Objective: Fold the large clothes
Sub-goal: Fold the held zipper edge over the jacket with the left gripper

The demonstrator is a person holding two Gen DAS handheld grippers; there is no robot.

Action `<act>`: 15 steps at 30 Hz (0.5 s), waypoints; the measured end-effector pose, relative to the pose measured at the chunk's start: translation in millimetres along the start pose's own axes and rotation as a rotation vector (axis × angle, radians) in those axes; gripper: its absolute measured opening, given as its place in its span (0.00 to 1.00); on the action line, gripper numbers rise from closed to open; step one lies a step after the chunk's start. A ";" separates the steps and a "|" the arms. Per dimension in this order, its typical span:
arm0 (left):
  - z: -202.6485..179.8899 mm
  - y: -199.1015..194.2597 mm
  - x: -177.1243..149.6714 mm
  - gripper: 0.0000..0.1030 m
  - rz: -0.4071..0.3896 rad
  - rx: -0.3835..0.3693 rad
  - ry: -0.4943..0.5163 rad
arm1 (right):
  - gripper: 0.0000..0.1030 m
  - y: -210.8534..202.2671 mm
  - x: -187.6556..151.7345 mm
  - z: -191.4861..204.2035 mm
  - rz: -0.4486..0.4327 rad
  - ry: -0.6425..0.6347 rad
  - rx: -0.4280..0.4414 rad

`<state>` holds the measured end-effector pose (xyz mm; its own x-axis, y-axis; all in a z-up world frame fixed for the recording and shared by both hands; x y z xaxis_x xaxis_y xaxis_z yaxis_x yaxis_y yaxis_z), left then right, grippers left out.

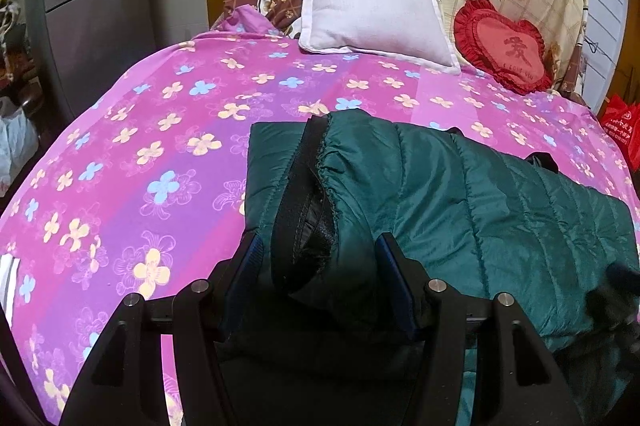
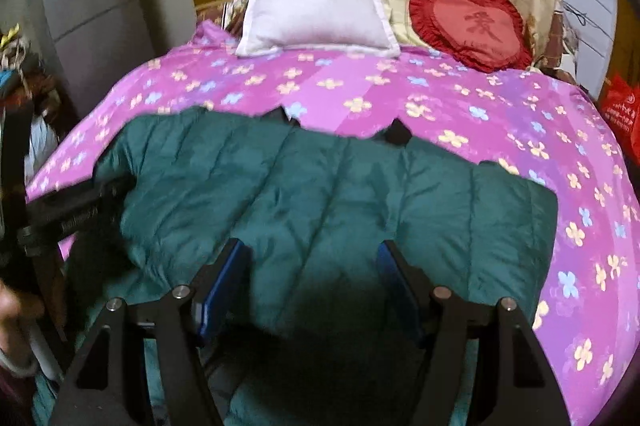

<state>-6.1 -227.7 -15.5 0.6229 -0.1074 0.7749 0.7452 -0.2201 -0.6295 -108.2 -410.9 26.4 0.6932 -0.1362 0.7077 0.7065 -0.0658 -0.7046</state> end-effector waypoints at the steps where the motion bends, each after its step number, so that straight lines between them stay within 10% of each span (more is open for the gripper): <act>1: -0.3 0.4 -0.3 0.40 0.000 0.000 0.001 | 0.69 2.8 -4.9 0.0 0.013 0.001 -0.003; 15: -6.9 -13.4 6.5 0.41 -0.039 -0.078 -0.058 | 0.71 -36.4 -3.2 -42.0 -0.076 0.097 -0.040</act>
<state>-13.7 -232.2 -1.6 0.6086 -0.0412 0.7924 0.7495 -0.2981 -0.5911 -142.1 -449.6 47.6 0.6193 -0.2238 0.7526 0.7492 -0.1184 -0.6517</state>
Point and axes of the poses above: each gripper's, at about its wrist camera, not at the fingertips, and y roughly the way its jaws point, z to its left, x to its top, the point moved 10 cm from there along y, roughly the way its jaws point, and after that the axes turned 7 degrees about -z, right-handed, at the moved point
